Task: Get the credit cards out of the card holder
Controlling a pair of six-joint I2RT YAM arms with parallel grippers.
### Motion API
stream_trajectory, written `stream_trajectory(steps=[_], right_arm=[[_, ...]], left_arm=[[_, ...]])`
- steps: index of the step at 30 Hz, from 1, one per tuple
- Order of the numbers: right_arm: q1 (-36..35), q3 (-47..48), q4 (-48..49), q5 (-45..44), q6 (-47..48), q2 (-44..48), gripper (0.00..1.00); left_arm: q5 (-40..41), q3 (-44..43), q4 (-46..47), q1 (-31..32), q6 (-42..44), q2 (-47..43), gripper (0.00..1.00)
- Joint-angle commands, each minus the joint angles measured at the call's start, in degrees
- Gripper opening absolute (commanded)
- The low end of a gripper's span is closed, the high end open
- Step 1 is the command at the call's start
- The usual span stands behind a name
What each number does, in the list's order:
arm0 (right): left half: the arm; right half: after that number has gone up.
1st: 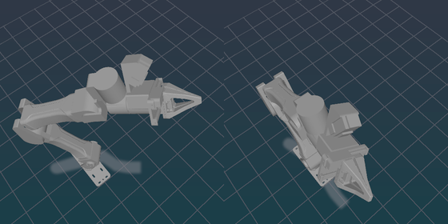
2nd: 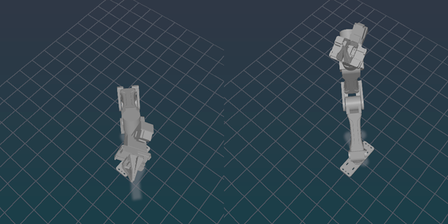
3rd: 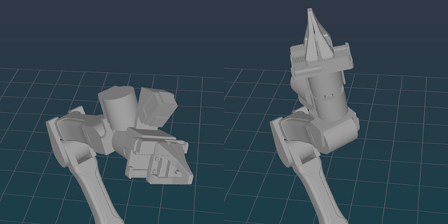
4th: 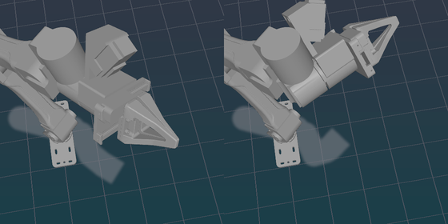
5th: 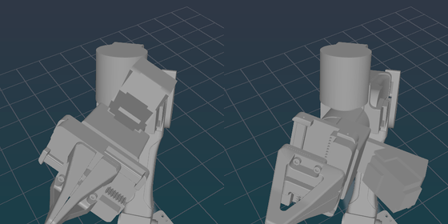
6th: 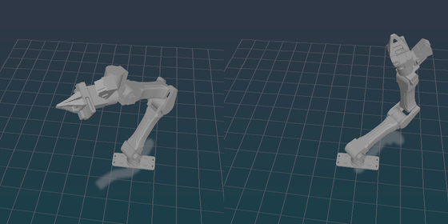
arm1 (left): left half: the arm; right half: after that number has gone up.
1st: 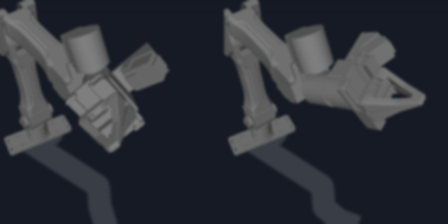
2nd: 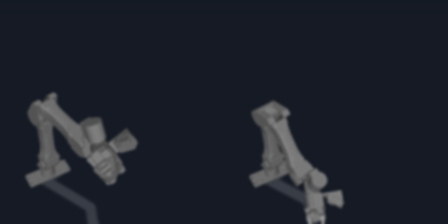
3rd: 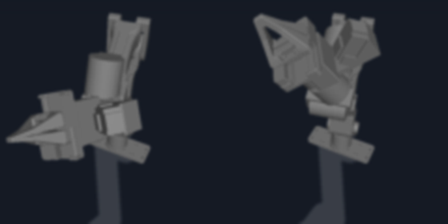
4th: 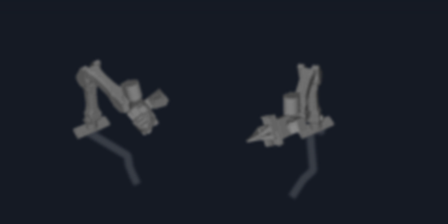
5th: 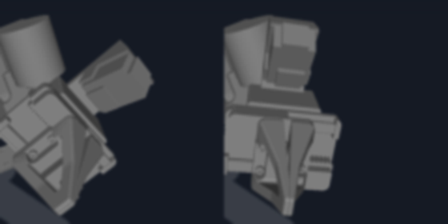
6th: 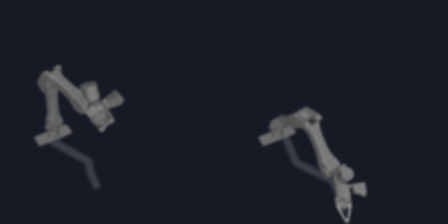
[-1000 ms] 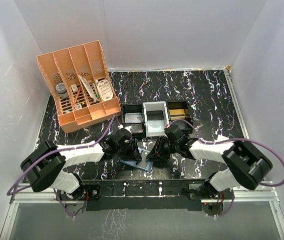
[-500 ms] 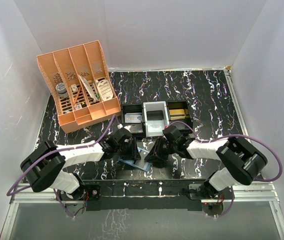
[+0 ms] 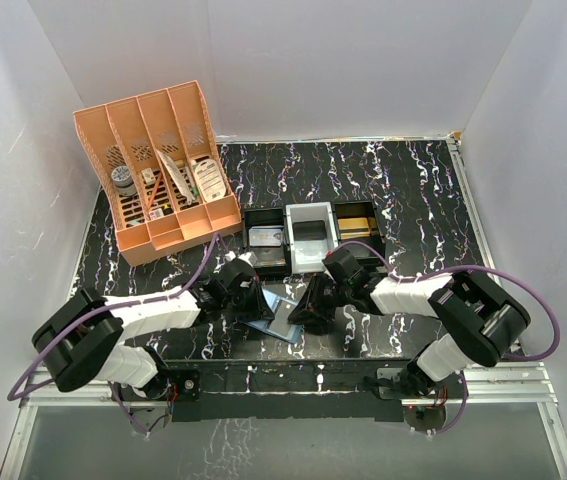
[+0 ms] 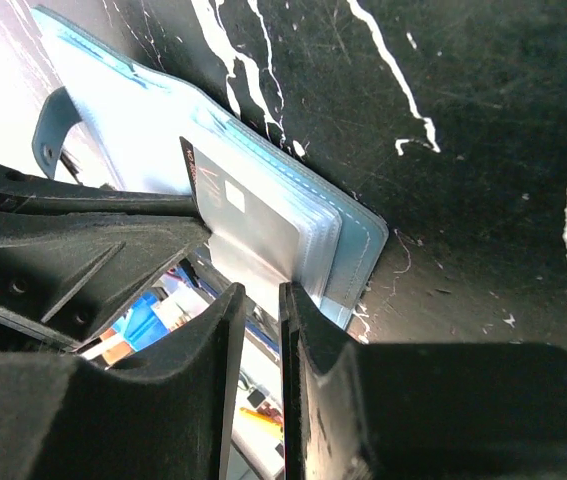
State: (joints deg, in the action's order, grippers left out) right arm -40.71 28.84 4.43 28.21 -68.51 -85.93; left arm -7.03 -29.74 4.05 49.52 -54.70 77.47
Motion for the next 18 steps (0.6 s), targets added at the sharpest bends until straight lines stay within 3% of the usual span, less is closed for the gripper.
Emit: stream_trajectory(steps=[1,12,18], right_arm=[[-0.3,1.0,-6.8,-11.3,4.8,-2.5,0.2],[0.1,5.0,-10.8,-15.0,8.5,-0.5,0.23],[0.2,5.2,-10.8,-14.5,8.9,-0.9,0.22]], left_arm=[[-6.5,1.3,8.6,1.3,-4.8,-2.6,0.0],[-4.3,5.6,9.5,1.3,-9.2,-6.9,0.0],[0.3,3.5,1.3,1.2,-7.1,-8.6,0.0]])
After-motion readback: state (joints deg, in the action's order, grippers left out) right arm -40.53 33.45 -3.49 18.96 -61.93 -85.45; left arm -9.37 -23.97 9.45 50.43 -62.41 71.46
